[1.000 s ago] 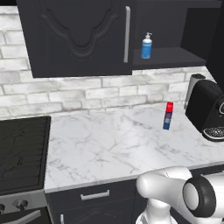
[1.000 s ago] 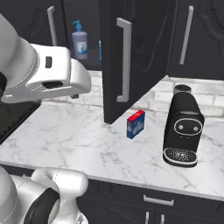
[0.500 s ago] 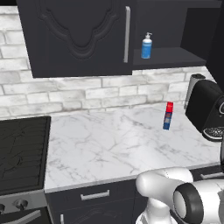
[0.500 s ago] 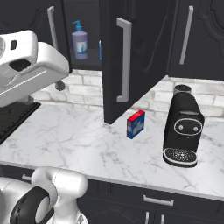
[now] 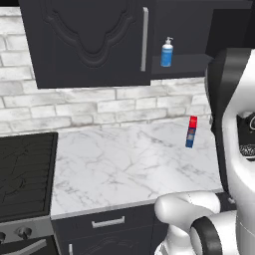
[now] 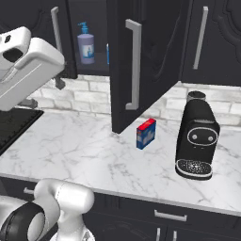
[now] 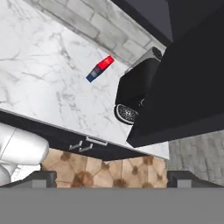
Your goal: Pick the soap dispenser and soap dispenser from the cabinet and place them on the counter.
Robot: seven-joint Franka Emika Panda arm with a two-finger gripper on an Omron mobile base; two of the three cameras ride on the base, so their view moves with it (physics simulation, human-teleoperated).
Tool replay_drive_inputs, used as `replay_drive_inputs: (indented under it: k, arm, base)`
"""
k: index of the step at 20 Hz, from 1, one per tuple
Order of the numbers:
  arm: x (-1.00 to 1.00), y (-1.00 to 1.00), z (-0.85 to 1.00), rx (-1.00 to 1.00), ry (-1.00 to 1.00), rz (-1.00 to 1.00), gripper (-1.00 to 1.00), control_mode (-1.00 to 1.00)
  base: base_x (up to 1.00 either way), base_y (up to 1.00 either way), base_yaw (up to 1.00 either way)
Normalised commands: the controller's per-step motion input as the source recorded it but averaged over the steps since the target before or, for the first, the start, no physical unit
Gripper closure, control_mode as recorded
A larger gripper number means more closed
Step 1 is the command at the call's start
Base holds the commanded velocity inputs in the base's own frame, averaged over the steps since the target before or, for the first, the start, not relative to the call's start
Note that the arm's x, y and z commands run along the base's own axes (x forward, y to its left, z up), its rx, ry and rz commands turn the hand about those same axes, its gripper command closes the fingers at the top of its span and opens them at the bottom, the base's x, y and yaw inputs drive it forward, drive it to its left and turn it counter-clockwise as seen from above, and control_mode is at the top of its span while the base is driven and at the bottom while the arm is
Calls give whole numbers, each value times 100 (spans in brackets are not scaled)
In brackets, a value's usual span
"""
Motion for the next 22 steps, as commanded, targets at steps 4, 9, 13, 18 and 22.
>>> replay_drive_inputs:
  k: [4, 9, 13, 18, 22]
  arm:
    - [39, 5, -9, -16, 7, -8, -100, -100]
    - [39, 0, -15, -19, 7, -5, -100, -100]
    - [34, -7, -22, -20, 5, 0, -100, -100]
    - [28, -5, -6, -24, 4, 0, -100, -100]
    - [14, -6, 0, -25, 0, 0, -100, -100]
  base:
    - [0, 0, 0]
    - [0, 0, 0]
    - [0, 0, 0]
    - [0, 0, 0]
    - [0, 0, 0]
